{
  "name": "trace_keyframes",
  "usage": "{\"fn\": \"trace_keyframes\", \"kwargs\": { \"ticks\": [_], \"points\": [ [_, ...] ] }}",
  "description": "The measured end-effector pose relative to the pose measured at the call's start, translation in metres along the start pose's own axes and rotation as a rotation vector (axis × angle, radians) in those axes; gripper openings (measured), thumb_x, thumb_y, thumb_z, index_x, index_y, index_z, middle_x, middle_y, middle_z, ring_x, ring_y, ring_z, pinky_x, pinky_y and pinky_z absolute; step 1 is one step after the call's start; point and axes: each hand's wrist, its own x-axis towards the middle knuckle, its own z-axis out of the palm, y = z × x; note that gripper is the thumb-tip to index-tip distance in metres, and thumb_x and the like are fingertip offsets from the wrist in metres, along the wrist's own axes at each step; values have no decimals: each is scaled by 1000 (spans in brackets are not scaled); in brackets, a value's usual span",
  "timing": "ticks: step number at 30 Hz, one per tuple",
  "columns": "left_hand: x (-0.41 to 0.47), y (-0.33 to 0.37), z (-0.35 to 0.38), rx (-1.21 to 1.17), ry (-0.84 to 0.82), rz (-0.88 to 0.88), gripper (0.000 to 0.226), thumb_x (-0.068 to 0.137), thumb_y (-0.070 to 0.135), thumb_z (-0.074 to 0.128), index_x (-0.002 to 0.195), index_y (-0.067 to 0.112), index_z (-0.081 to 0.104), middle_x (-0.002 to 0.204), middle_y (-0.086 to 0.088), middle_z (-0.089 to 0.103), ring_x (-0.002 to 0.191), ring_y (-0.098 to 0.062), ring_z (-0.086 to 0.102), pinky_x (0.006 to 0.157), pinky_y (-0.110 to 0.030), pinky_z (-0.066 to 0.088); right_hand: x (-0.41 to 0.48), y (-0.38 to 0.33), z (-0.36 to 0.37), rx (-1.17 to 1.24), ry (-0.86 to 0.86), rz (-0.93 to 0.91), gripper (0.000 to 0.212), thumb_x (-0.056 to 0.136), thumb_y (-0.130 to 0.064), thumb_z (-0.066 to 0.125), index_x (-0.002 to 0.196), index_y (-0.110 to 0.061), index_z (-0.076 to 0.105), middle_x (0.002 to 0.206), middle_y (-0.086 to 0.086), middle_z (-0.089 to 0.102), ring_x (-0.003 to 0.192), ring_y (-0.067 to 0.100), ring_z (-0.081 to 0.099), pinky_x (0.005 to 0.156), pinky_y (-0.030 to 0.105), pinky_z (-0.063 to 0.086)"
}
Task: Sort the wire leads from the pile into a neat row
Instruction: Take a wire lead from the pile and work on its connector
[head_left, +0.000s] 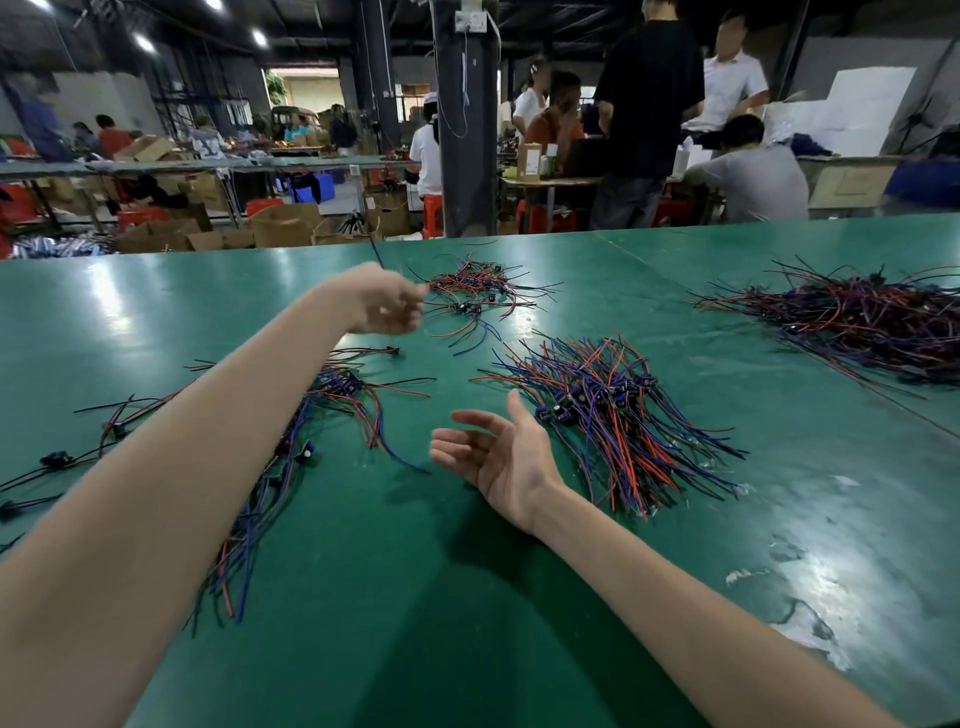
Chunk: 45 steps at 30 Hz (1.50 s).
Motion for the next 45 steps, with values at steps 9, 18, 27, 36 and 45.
{"fn": "trace_keyframes", "kwargs": {
  "ticks": [9, 18, 27, 36, 45],
  "points": [
    [24, -56, -13, 650, 148, -22, 23, 90, 17, 65, 98, -3, 55, 89, -16, 50, 62, -22, 52, 57, -28, 48, 1, 4, 4, -244, -61, -29, 62, 99, -54, 25, 99, 0, 55, 84, 22, 62, 65, 26, 64, 64, 34, 57],
    [-1, -124, -13, 899, 248, 12, 45, 79, 41, 71, 59, 8, 49, 63, -13, 59, 65, -27, 60, 59, -31, 46, -3, 6, 6, -327, -58, -69, 57, 101, -46, 29, 90, 1, 59, 79, 21, 63, 66, 26, 63, 64, 32, 56],
    [-18, -112, -6, 483, 169, -136, 20, 80, 0, 61, 61, 2, 54, 44, -6, 53, 37, -16, 47, 39, -16, 33, 2, 8, -1, -423, 65, -230, 45, 102, -33, 38, 84, 0, 62, 70, 14, 65, 56, 20, 61, 55, 26, 51],
    [-84, -105, 11, 343, -394, -137, 27, 87, 13, 63, 60, 10, 60, 52, 2, 53, 42, -6, 43, 40, -13, 33, 8, 13, -4, -713, 206, -338, 14, 91, -1, 50, 83, -8, 59, 72, 9, 62, 53, 14, 57, 49, 22, 47],
    [-96, -112, 37, 493, -409, -8, 24, 93, 23, 59, 72, 14, 65, 65, 4, 68, 49, -3, 51, 43, -12, 35, 3, 23, -1, -1581, 141, -499, 31, 81, -16, 68, 110, -7, 61, 102, 11, 63, 95, 26, 57, 84, 34, 45]
  ]
}}
